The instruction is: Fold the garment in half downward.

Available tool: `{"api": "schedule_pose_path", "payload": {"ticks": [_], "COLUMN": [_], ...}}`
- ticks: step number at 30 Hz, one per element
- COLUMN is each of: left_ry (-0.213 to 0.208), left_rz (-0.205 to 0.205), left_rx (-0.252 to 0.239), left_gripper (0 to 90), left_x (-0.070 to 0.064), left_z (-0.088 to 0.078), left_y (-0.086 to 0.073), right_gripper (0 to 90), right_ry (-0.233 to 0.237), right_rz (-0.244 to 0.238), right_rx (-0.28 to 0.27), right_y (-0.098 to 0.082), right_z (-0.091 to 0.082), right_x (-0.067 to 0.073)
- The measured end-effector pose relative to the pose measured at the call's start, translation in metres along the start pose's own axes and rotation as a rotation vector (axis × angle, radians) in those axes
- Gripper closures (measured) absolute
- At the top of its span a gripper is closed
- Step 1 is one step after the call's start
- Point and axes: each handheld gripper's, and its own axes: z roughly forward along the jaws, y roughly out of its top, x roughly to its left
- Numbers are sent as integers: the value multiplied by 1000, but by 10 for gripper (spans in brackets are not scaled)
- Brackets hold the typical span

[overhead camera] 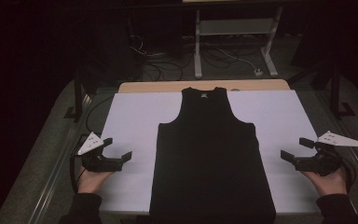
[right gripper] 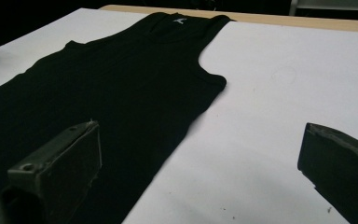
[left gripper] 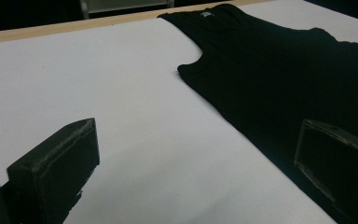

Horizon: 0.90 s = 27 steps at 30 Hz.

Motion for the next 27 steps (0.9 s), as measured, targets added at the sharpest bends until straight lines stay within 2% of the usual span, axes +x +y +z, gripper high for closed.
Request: {"api": "schedule_pose_path", "payload": {"ticks": [20, 26, 27], "left_ry": [3, 2, -10], "left_rz": [-9, 21, 37], "left_rx": [-2, 15, 14], "left_gripper": [0, 0, 0], "left_x": [-2, -6, -9], "left_z": [-3, 0, 1], "left_y": [0, 3, 6], "right_gripper": [0, 0, 0], "right_ry": [-5, 7, 10], "right_rz": [11, 8, 7], "right_rx": [-1, 14, 14], "right_y": [-1, -1, -1], "right_z": [-4, -2, -2], "right_x": [2, 2, 3]}}
